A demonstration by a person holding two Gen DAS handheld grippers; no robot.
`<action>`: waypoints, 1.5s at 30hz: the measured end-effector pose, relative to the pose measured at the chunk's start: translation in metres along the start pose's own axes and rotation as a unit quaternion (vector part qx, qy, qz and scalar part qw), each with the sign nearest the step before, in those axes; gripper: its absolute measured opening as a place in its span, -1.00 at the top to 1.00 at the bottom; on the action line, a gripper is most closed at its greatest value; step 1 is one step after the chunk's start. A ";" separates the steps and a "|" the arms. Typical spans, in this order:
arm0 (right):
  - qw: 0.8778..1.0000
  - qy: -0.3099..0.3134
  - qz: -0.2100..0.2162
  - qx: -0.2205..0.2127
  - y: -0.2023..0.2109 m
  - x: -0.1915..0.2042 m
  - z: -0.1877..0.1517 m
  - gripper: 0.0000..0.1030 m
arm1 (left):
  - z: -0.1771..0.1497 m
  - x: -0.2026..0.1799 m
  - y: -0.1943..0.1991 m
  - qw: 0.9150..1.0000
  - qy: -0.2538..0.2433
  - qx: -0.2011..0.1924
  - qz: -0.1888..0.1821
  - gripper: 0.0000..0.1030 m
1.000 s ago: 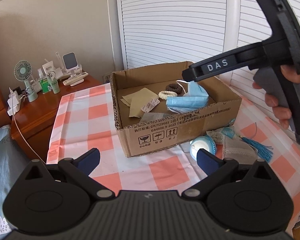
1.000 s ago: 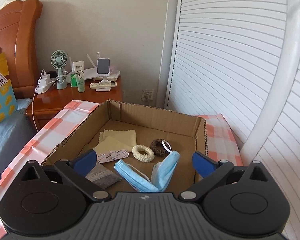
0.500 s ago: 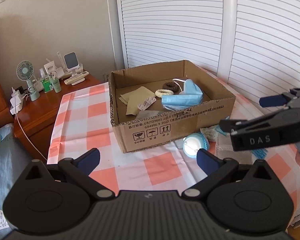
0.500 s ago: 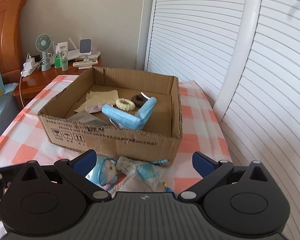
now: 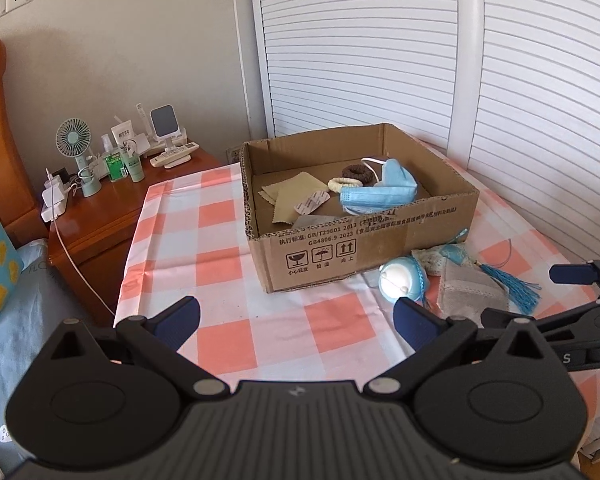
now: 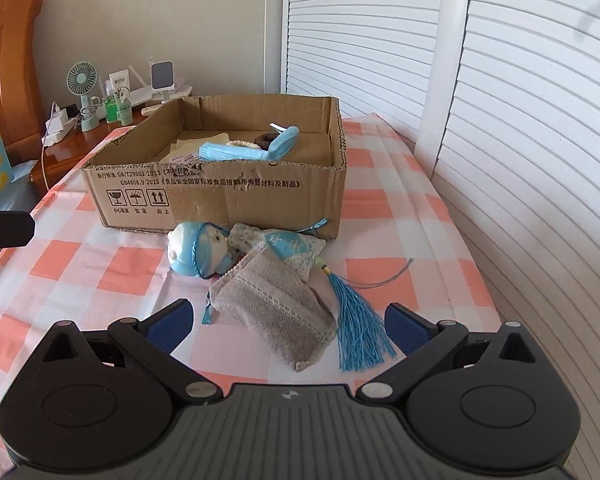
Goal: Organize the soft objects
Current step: 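Withdraw both tools from the box back over the remaining items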
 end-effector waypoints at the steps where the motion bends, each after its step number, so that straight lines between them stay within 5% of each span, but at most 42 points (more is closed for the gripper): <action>1: 1.000 0.000 0.003 0.000 0.000 -0.001 -0.003 -1.00 | -0.001 0.000 -0.002 1.000 0.001 0.004 0.001 -0.99; 11: 1.000 0.004 0.001 0.021 -0.019 -0.002 -0.024 -1.00 | -0.008 -0.007 -0.021 1.000 -0.007 0.026 -0.011 -0.99; 27: 1.000 0.017 -0.008 -0.006 -0.065 0.008 0.019 -1.00 | -0.010 -0.003 -0.049 0.998 -0.003 0.053 -0.016 -0.99; 45: 0.999 -0.003 -0.018 0.027 -0.045 -0.042 -0.029 -1.00 | -0.002 -0.039 -0.063 0.996 -0.059 0.053 -0.043 -0.99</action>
Point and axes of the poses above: each gripper's, at about its wrist camera, not at the fingertips, and y roughly against the way its jaws point, x to its left, z to its top, the point moved 5 cm from there along -y, roughly the way its jaws point, and after that the axes turned 1 degree about -y, right-handed, at the moved point
